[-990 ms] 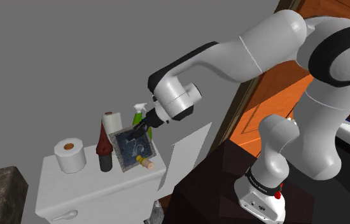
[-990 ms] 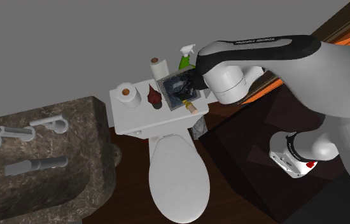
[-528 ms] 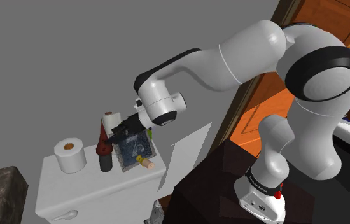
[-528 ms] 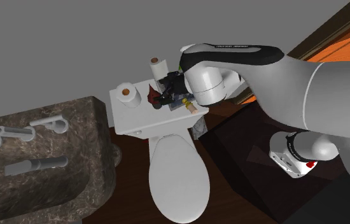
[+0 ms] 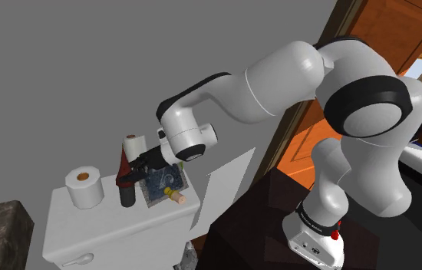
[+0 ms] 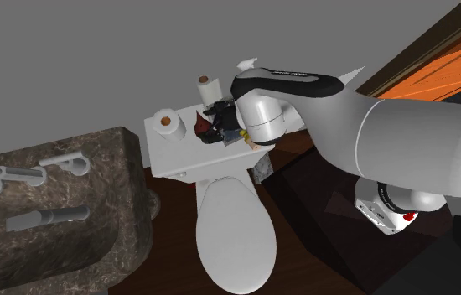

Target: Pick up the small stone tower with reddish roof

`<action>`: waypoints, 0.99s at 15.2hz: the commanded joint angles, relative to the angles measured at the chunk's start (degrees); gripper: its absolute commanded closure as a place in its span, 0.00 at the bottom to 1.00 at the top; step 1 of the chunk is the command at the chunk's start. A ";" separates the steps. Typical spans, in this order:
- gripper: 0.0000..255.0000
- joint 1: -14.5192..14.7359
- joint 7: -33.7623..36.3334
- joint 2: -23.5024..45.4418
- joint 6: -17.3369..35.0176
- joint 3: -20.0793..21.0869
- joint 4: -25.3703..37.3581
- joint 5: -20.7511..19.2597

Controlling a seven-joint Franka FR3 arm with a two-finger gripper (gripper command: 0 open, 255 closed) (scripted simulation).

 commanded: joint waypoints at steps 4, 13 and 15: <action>1.00 -0.23 -0.71 0.96 -0.93 0.04 -0.05 0.89; 1.00 -0.17 -0.31 0.37 -0.50 -0.05 -0.10 0.28; 1.00 0.06 0.51 -1.08 0.55 -0.19 -0.31 -0.97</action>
